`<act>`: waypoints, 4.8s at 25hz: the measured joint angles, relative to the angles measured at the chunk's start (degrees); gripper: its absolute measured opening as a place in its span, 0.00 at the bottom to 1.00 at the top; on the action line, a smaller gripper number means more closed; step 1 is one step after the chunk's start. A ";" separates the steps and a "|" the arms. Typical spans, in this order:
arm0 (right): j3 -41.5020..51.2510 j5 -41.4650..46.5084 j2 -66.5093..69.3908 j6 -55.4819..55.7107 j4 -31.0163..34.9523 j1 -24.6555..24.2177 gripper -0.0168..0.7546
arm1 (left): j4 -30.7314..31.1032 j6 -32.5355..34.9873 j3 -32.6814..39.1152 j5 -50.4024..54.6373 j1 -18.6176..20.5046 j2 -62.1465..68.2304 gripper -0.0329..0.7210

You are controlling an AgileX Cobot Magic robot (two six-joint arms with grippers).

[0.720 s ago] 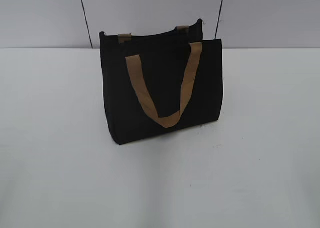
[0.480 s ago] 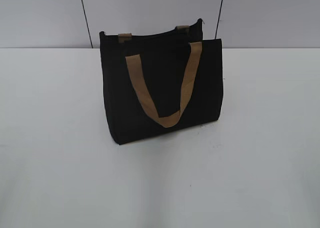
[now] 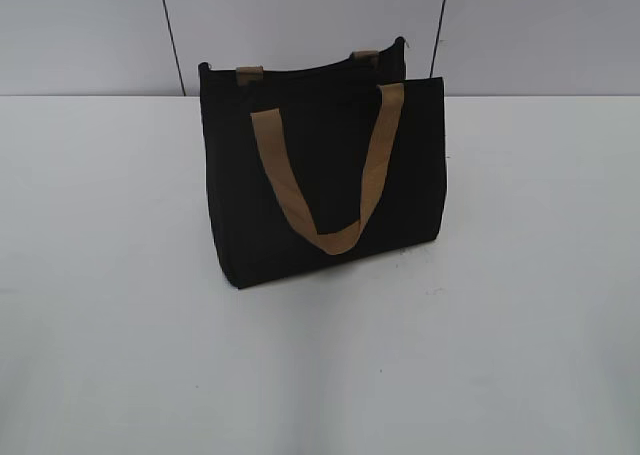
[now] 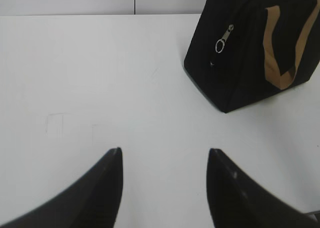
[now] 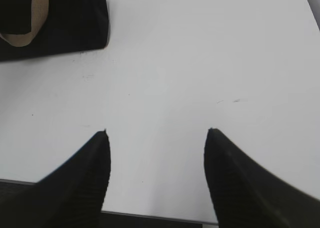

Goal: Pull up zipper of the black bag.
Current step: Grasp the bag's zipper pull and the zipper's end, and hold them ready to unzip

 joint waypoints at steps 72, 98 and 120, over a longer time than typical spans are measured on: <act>-59.07 0.84 79.96 -14.42 7.45 20.46 0.60 | -86.37 139.85 -13.64 -17.67 -0.93 103.95 0.58; -59.23 -1.56 80.97 -13.61 7.39 20.89 0.58 | -86.51 135.34 -24.58 -21.09 -7.19 116.49 0.50; -59.23 -3.63 80.97 -18.80 15.33 20.94 0.56 | -86.46 127.41 -24.53 -28.40 -7.19 108.19 0.13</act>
